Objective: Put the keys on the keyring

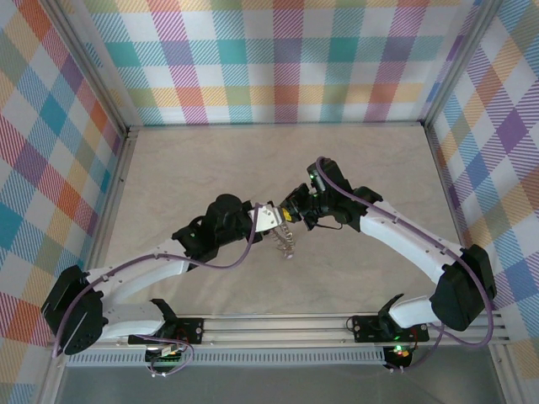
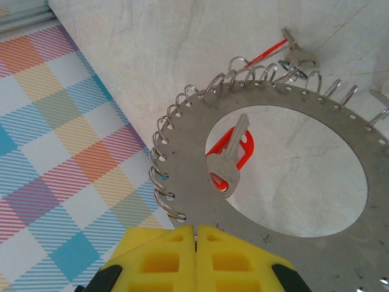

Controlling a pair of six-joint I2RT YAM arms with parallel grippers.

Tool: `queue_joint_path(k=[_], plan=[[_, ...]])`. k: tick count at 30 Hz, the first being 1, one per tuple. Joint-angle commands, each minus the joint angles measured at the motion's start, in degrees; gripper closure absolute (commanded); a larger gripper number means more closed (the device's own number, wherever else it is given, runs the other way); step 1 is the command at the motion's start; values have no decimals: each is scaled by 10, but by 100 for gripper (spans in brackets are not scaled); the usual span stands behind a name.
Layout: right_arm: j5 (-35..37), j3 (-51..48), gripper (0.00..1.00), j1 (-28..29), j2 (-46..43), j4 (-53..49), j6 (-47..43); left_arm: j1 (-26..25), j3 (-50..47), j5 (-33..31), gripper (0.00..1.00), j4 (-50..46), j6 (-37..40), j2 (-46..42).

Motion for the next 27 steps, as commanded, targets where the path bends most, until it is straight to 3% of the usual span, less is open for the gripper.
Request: queue_joint_path(k=[1,12,16,21,24,27], plan=[[-25,4,100,4,-17,13,37,-4,28,-10,84,-2,23,13],[-27,3,100,7,-19,19,46,-5,31,-33,100,-7,35,13],[13,-15,79,6,-45,13,48,-4,23,-23,100,-3,30,0],[45,-52,65,-13,-92,14,43,10,10,6,100,12,3,-20],[44,-66,63,-24,-110,47,-36,25,2,35,100,24,-19,-34],[99,-70,63,-25,-134,86,-232,45,0,77,100,20,-31,-50]])
